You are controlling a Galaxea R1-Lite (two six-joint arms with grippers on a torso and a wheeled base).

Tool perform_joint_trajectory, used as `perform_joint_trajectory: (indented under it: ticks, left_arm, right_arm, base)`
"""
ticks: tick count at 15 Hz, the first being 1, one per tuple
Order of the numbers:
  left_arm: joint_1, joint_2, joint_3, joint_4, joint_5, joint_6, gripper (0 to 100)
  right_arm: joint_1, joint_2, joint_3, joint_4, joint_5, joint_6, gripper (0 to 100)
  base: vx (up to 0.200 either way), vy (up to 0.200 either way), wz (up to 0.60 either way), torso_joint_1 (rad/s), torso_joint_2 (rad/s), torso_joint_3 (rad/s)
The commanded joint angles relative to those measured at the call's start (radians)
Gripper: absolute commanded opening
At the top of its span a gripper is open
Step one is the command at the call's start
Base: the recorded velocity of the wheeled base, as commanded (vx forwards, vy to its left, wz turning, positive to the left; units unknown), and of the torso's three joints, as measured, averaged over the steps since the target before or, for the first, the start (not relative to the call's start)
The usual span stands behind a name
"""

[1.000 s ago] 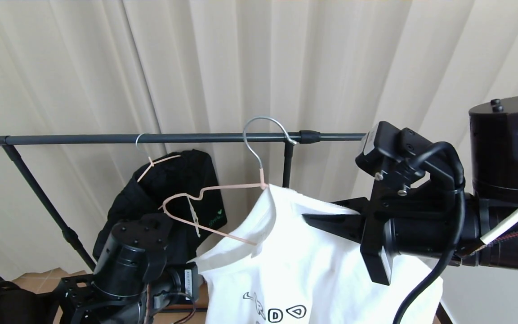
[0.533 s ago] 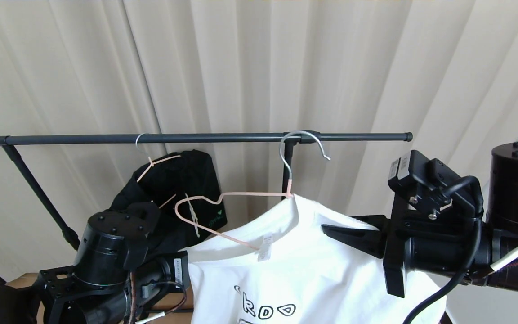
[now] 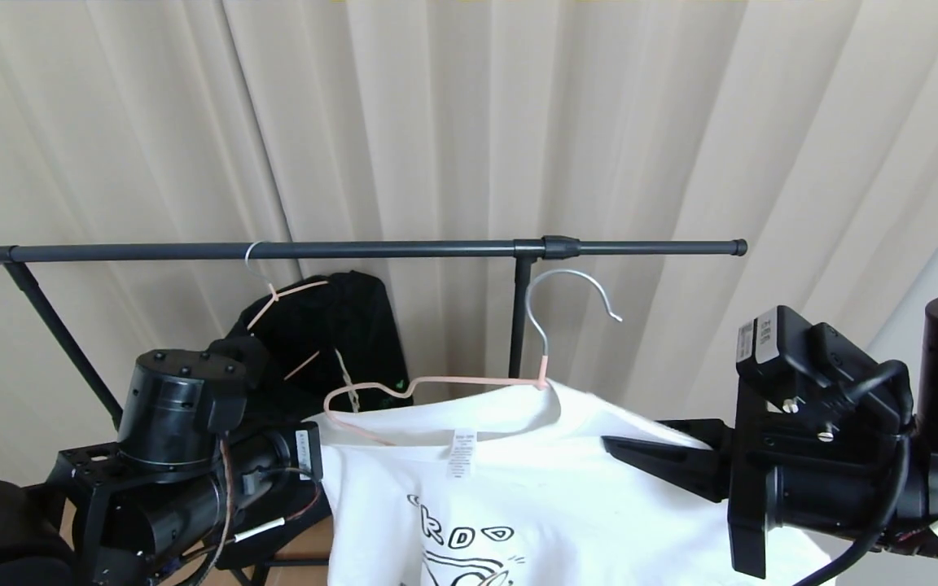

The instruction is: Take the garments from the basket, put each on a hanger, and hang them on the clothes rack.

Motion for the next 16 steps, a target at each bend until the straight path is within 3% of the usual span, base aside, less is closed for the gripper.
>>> perform_joint_trajectory:
  ticks: [1, 7, 13, 16]
  left_arm:
    - [0.026, 0.012, -0.032, -0.001, -0.001, 0.008, 0]
    - [0.018, 0.001, -0.089, 0.001, 0.003, 0.091, 0]
    - [-0.066, -0.047, -0.09, 0.004, 0.006, 0.163, 0]
    - [-0.101, -0.065, -0.087, 0.006, 0.008, 0.209, 0]
  right_arm:
    - [0.0, -0.005, 0.007, 0.002, 0.0, -0.001, 0]
    - [0.0, 0.018, 0.018, -0.001, 0.0, -0.018, 0]
    - [0.001, 0.078, -0.01, -0.01, -0.001, -0.009, 0]
    - [0.001, 0.105, -0.01, -0.075, -0.006, 0.032, 0]
  base:
    - [0.0, 0.0, 0.0, 0.0, 0.0, 0.0]
    - [0.0, 0.0, 0.0, 0.0, 0.0, 0.0]
    - [0.0, 0.0, 0.0, 0.0, 0.0, 0.0]
    - [0.0, 0.0, 0.0, 0.0, 0.0, 0.0]
